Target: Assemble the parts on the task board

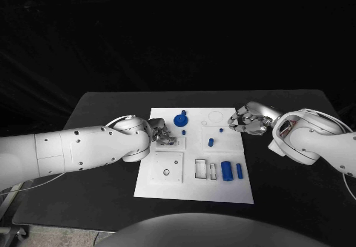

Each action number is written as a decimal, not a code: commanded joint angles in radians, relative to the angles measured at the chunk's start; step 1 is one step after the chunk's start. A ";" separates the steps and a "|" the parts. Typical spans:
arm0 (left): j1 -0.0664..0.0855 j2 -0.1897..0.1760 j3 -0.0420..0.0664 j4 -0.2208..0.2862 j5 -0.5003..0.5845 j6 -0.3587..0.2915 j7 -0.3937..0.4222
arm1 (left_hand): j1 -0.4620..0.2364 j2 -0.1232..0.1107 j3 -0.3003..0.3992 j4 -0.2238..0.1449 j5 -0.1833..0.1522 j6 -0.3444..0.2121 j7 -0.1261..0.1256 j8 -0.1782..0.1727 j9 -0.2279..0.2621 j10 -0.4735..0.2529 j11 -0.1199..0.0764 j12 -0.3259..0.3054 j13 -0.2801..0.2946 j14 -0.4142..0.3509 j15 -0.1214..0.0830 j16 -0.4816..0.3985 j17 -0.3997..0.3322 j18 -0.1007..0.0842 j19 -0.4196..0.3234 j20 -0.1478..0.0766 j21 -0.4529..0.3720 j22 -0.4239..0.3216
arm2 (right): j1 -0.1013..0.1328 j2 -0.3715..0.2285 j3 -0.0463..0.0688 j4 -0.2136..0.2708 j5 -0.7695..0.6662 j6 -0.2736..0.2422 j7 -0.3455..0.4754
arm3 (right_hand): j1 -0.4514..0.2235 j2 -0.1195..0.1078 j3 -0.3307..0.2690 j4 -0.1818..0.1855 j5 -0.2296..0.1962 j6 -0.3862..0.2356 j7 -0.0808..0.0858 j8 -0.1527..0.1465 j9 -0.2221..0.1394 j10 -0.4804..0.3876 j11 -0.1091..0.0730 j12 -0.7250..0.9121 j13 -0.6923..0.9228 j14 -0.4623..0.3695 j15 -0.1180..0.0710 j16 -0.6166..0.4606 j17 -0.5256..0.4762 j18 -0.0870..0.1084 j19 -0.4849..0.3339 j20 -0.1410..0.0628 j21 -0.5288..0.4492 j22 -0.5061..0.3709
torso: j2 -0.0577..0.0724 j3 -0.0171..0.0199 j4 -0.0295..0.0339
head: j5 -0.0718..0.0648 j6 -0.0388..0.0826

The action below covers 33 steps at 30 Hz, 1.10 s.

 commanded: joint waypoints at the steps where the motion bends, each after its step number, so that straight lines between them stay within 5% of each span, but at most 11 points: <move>1: -0.014 0.006 -0.010 -0.001 0.011 0.046 -0.010 | -0.007 -0.002 0.001 0.006 -0.005 -0.003 -0.003 -0.002 -0.002 0.049 0.004 -0.002 0.200 0.083 0.007 -0.003 0.229 0.019 -0.004 0.002 -0.003 0.031 | -0.001 0.000 0.000 -0.001 -0.001 0.001 -0.002 | 0.010 0.000 0.005 -0.002 0.004 0.004 -0.001 -0.005 -0.001 0.030 0.008 -0.006 0.171 0.048 0.009 -0.002 0.064 0.015 -0.009 0.000 -0.006 0.099 | 0.000 0.0003 -0.0002 | 0.001 0.000; 15: -0.014 0.008 -0.010 -0.008 0.012 0.060 -0.019 | -0.012 -0.003 -0.004 0.012 -0.015 -0.009 -0.001 -0.009 -0.003 0.044 0.006 -0.009 0.194 0.079 0.009 -0.006 0.223 0.020 -0.009 0.002 -0.008 0.028 | -0.001 0.001 0.000 -0.002 -0.001 0.004 -0.004 | 0.010 0.000 0.005 -0.002 0.004 0.004 -0.001 -0.005 -0.001 0.030 0.008 -0.006 0.171 0.048 0.009 -0.002 0.064 0.015 -0.009 0.000 -0.006 0.099 | 0.000 0.0000 0.0001 | 0.001 0.000; 19: -0.014 0.007 -0.010 -0.010 0.012 0.066 -0.024 | -0.068 -0.013 -0.048 0.063 -0.093 -0.013 0.011 -0.030 -0.012 0.038 0.015 -0.017 0.188 0.074 0.017 -0.010 0.215 0.020 -0.014 0.008 -0.014 0.026 | -0.001 0.001 0.000 -0.003 -0.001 0.006 -0.005 | 0.010 0.000 0.006 -0.003 0.006 0.004 -0.001 -0.005 -0.001 0.030 0.008 -0.007 0.170 0.047 0.009 -0.004 0.063 0.015 -0.009 0.000 -0.008 0.098 | 0.000 -0.0004 0.0001 | 0.000 0.000; 21: -0.014 0.007 -0.010 -0.011 0.012 0.069 -0.026 | -0.118 -0.016 -0.094 0.085 -0.182 -0.009 0.015 -0.042 -0.016 0.036 0.019 -0.019 0.186 0.072 0.021 -0.011 0.213 0.020 -0.015 0.013 -0.017 0.027 | -0.001 0.000 0.000 -0.003 -0.001 0.006 -0.005 | 0.010 0.000 0.006 -0.003 0.006 0.004 -0.001 -0.005 -0.001 0.030 0.008 -0.007 0.170 0.047 0.009 -0.004 0.063 0.015 -0.009 0.000 -0.008 0.098 | 0.000 -0.0002 0.0003 | 0.001 0.000; 24: -0.014 0.007 -0.010 -0.012 0.012 0.074 -0.027 | -0.179 -0.016 -0.147 0.088 -0.245 -0.006 0.017 -0.054 -0.019 0.034 0.022 -0.020 0.185 0.071 0.024 -0.012 0.211 0.021 -0.017 0.015 -0.020 0.028 | -0.001 0.000 0.000 -0.003 -0.001 0.007 -0.006 | 0.010 0.000 0.006 -0.003 0.006 0.004 -0.001 -0.005 -0.001 0.030 0.008 -0.007 0.170 0.047 0.009 -0.004 0.063 0.015 -0.009 0.000 -0.008 0.098 | 0.000 0.0000 -0.0002 | 0.001 0.000; 33: -0.014 0.007 -0.010 -0.014 0.012 0.081 -0.025 | -0.232 -0.007 -0.223 0.087 -0.262 0.001 0.019 -0.069 -0.017 0.032 0.025 -0.022 0.183 0.069 0.026 -0.013 0.210 0.022 -0.019 0.019 -0.026 0.030 | -0.001 0.002 0.000 -0.004 -0.001 0.008 -0.006 | 0.010 0.000 0.006 -0.003 0.006 0.004 -0.001 -0.005 -0.001 0.030 0.008 -0.007 0.170 0.047 0.009 -0.004 0.063 0.015 -0.009 0.000 -0.008 0.098 | 0.000 0.0001 0.0000 | -0.001 0.000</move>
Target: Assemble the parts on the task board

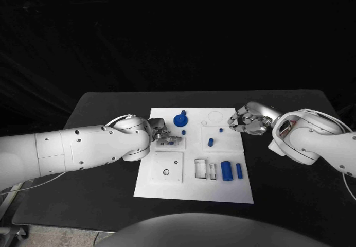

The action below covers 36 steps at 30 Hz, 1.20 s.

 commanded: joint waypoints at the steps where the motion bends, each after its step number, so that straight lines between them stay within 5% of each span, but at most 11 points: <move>1: -0.015 0.003 -0.012 -0.005 0.013 0.069 -0.020 | -0.004 0.009 -0.014 -0.001 0.011 -0.001 0.012 -0.075 -0.007 0.034 0.008 -0.005 0.183 0.069 0.008 -0.007 0.209 0.007 -0.005 0.005 -0.003 0.031 | -0.001 0.001 0.000 -0.001 -0.001 0.007 -0.004 | 0.010 0.000 0.003 -0.001 0.006 0.004 -0.001 -0.005 -0.001 0.030 0.008 -0.005 0.171 0.047 0.009 -0.004 0.063 0.015 -0.009 0.000 -0.003 0.098 | 0.000 0.0002 -0.0001 | -0.001 0.000; 7: -0.015 0.001 -0.012 -0.006 0.013 0.060 -0.013 | 0.018 0.030 -0.035 -0.001 0.067 0.004 0.011 -0.082 -0.002 0.033 0.008 -0.005 0.183 0.068 0.008 -0.007 0.209 0.007 -0.004 0.005 -0.006 0.034 | -0.001 0.000 0.000 -0.001 -0.001 0.008 -0.005 | 0.010 0.000 0.003 -0.001 0.006 0.004 -0.001 -0.005 -0.001 0.030 0.008 -0.005 0.171 0.047 0.009 -0.004 0.063 0.015 -0.009 0.000 -0.003 0.098 | 0.000 0.0000 0.0002 | -0.003 0.000; 16: -0.015 -0.003 -0.011 -0.007 0.013 0.021 0.005 | 0.072 0.066 -0.059 -0.001 0.228 0.013 0.007 -0.092 0.008 0.035 0.005 -0.002 0.185 0.071 0.006 -0.005 0.213 0.007 0.000 0.003 -0.009 0.044 | -0.001 -0.002 0.000 0.000 -0.001 0.006 -0.005 | 0.010 0.000 0.003 -0.001 0.006 0.004 -0.001 -0.005 -0.001 0.030 0.008 -0.005 0.171 0.047 0.009 -0.004 0.063 0.015 -0.009 0.000 -0.003 0.098 | 0.001 -0.0006 -0.0004 | -0.008 0.000; 22: -0.005 -0.025 -0.002 0.019 0.014 -0.013 0.009 | 0.065 0.069 -0.079 0.001 0.235 0.027 0.002 -0.080 0.021 0.042 0.001 0.007 0.192 0.077 0.003 -0.001 0.221 0.004 0.011 0.001 0.000 0.056 | -0.001 -0.003 0.000 0.002 -0.003 -0.004 -0.005 | 0.010 0.000 0.005 -0.002 0.008 0.004 0.000 -0.006 -0.002 0.029 0.008 -0.005 0.171 0.047 0.009 -0.005 0.062 0.015 -0.009 0.000 -0.005 0.097 | 0.000 -0.0005 -0.0014 | -0.013 0.000; 25: 0.028 -0.042 0.004 0.039 0.021 -0.014 0.014 | 0.064 0.069 -0.091 0.000 0.220 0.029 0.000 -0.074 0.029 0.046 -0.001 0.011 0.195 0.080 0.000 0.001 0.225 0.003 0.016 -0.001 0.003 0.061 | -0.001 -0.004 0.000 0.002 -0.005 -0.013 -0.003 | 0.010 0.000 0.005 -0.002 0.009 0.004 0.000 -0.006 -0.002 0.029 0.008 -0.005 0.171 0.047 0.009 -0.004 0.063 0.015 -0.009 0.000 -0.004 0.097 | 0.000 -0.0002 -0.0009 | -0.011 0.000; 29: 0.093 -0.061 0.007 0.056 0.084 0.017 0.013 | 0.078 0.069 -0.102 -0.002 0.200 0.025 -0.002 -0.071 0.037 0.048 -0.003 0.014 0.197 0.081 -0.002 0.002 0.226 0.002 0.020 -0.003 0.004 0.063 | -0.001 0.000 0.000 -0.002 -0.006 -0.016 -0.002 | 0.010 0.000 0.005 -0.002 0.009 0.004 0.000 -0.006 -0.002 0.029 0.008 -0.005 0.171 0.047 0.009 -0.004 0.063 0.015 -0.009 0.000 -0.004 0.097 | 0.000 0.0008 -0.0007 | -0.007 0.000; 32: 0.150 -0.071 0.008 0.053 0.171 0.064 -0.001 | 0.084 0.072 -0.115 -0.001 0.173 0.019 -0.001 -0.071 0.042 0.050 -0.003 0.016 0.199 0.082 -0.002 0.003 0.229 0.002 0.022 -0.004 0.003 0.066 | -0.001 0.004 0.000 -0.005 -0.005 -0.013 -0.002 | 0.010 0.000 0.005 -0.002 0.009 0.004 0.000 -0.006 -0.002 0.029 0.008 -0.005 0.171 0.047 0.009 -0.004 0.063 0.015 -0.009 0.000 -0.004 0.097 | -0.001 0.0008 0.0007 | -0.007 0.000; 36: 0.205 -0.072 0.008 0.022 0.264 0.169 -0.026 | 0.088 0.077 -0.126 -0.001 0.154 0.019 -0.001 -0.069 0.047 0.067 -0.004 0.038 0.217 0.102 -0.003 0.019 0.261 -0.001 0.032 -0.005 0.012 0.075 | -0.001 0.008 0.000 -0.009 -0.004 -0.012 0.000 | 0.010 0.000 0.005 -0.002 0.009 0.004 0.000 -0.006 -0.002 0.029 0.008 -0.005 0.171 0.047 0.009 -0.004 0.063 0.015 -0.009 0.000 -0.004 0.097 | -0.001 0.0003 0.0007 | -0.005 0.000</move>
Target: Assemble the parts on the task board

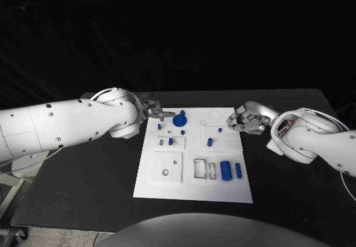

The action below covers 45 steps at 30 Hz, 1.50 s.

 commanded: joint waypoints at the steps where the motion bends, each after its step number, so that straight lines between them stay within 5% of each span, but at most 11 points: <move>1: 0.025 0.002 -0.001 -0.029 0.156 0.165 -0.034 | 0.014 0.006 -0.007 -0.002 -0.006 -0.004 0.001 0.006 0.003 0.071 -0.004 0.014 0.221 0.103 -0.003 0.006 0.263 -0.002 0.012 0.002 0.007 0.078 | 0.000 0.003 0.000 -0.003 -0.004 -0.007 0.002 | 0.010 0.000 0.005 -0.002 0.003 0.004 0.000 -0.006 -0.002 0.029 0.008 -0.003 0.170 0.047 0.009 -0.004 0.063 0.015 -0.009 0.000 -0.004 0.098 | -0.001 0.0001 0.0016 | 0.000 0.000; 5: 0.041 0.020 -0.003 -0.080 0.177 0.273 -0.048 | 0.047 0.011 -0.017 -0.004 0.000 -0.002 -0.002 0.004 0.006 0.100 -0.007 0.055 0.256 0.103 -0.005 0.006 0.263 -0.007 0.033 0.000 0.026 0.097 | 0.000 0.000 0.000 0.000 -0.003 -0.008 0.006 | 0.010 0.000 0.005 -0.002 0.003 0.004 0.000 -0.006 -0.002 0.029 0.008 -0.003 0.170 0.047 0.009 -0.004 0.063 0.015 -0.009 0.000 -0.004 0.098 | 0.001 -0.0014 0.0016 | 0.002 0.000; 10: 0.040 0.053 -0.013 -0.147 0.149 0.337 -0.054 | 0.062 0.011 -0.022 -0.004 0.007 -0.002 -0.002 0.002 0.006 0.102 -0.007 0.058 0.258 0.103 -0.006 0.006 0.263 -0.008 0.035 -0.001 0.027 0.100 | 0.000 -0.005 0.000 0.008 -0.004 -0.016 0.014 | 0.010 -0.001 0.006 -0.003 0.005 0.005 0.000 -0.005 -0.002 0.031 0.009 -0.001 0.172 0.047 0.009 -0.002 0.064 0.014 -0.008 0.000 -0.001 0.099 | 0.001 -0.0010 0.0000 | 0.006 0.000; 22: 0.004 0.093 -0.018 -0.245 0.068 0.259 -0.060 | 0.069 0.018 -0.035 -0.002 0.004 0.013 -0.006 0.008 0.012 0.106 -0.011 0.064 0.263 0.103 -0.009 0.006 0.263 -0.010 0.044 -0.003 0.035 0.109 | 0.000 -0.037 0.000 0.039 -0.032 -0.083 0.042 | -0.027 -0.020 -0.005 0.013 0.006 -0.005 0.002 -0.015 -0.007 0.035 0.005 0.002 0.176 0.050 0.008 0.004 0.069 0.013 -0.003 0.000 0.009 0.102 | 0.000 0.0005 -0.0002 | 0.008 0.000; 27: -0.013 0.113 -0.017 -0.277 0.025 0.222 -0.047 | 0.059 0.021 -0.054 0.000 -0.023 0.017 -0.007 0.016 0.022 0.106 -0.010 0.064 0.263 0.103 -0.008 0.006 0.263 -0.009 0.039 -0.003 0.028 0.107 | 0.000 -0.044 0.000 0.044 -0.032 -0.105 0.056 | -0.032 -0.022 -0.003 0.015 0.003 -0.017 0.001 -0.022 -0.011 0.037 0.000 0.004 0.178 0.051 0.004 0.006 0.071 0.013 -0.001 -0.002 0.011 0.103 | 0.000 0.0000 0.0005 | 0.004 0.000; 45: -0.039 0.180 -0.016 -0.376 0.012 0.273 0.012 | 0.081 0.023 -0.068 -0.004 -0.031 0.003 -0.004 0.019 0.036 0.094 -0.007 0.048 0.250 0.103 -0.005 0.006 0.263 -0.002 0.016 -0.001 0.004 0.092 | 0.000 -0.047 0.000 0.050 -0.021 -0.118 0.065 | -0.030 -0.021 0.005 0.013 0.011 -0.021 -0.001 -0.026 -0.013 0.036 -0.001 0.003 0.176 0.051 0.001 0.007 0.071 0.012 0.001 -0.005 0.012 0.104 | 0.001 -0.0003 0.0013 | 0.002 0.000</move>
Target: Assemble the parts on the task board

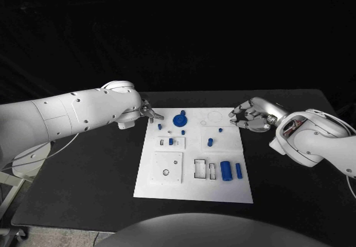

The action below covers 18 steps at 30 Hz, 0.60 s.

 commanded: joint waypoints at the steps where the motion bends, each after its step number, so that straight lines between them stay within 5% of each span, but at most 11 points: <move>1: -0.005 0.010 0.000 -0.014 -0.014 0.032 0.037 | 0.013 -0.002 -0.008 -0.001 -0.004 -0.006 0.005 0.005 0.002 0.090 -0.003 -0.008 0.249 0.103 -0.004 0.006 0.263 -0.002 -0.007 0.001 -0.006 0.091 | 0.000 0.000 0.000 0.000 -0.003 -0.009 0.010 | -0.010 -0.001 0.006 0.000 0.005 -0.002 -0.001 -0.004 0.000 0.037 -0.002 0.003 0.179 0.048 -0.002 0.007 0.071 0.012 0.001 -0.005 0.007 0.103 | 0.001 -0.0004 0.0001 | 0.001 0.000; 18: -0.023 0.032 0.001 -0.037 -0.013 0.079 0.053 | 0.046 0.010 -0.017 -0.002 0.026 -0.016 0.009 0.001 0.010 0.068 0.002 -0.036 0.227 0.103 0.001 0.006 0.263 0.004 -0.032 0.007 -0.032 0.079 | 0.000 0.006 0.000 -0.002 0.006 -0.006 0.012 | -0.010 -0.002 0.007 -0.001 0.009 -0.005 0.001 -0.006 -0.001 0.037 -0.001 0.003 0.179 0.047 -0.001 0.005 0.070 0.012 0.001 -0.005 0.005 0.103 | 0.001 -0.0002 0.0003 | 0.000 0.000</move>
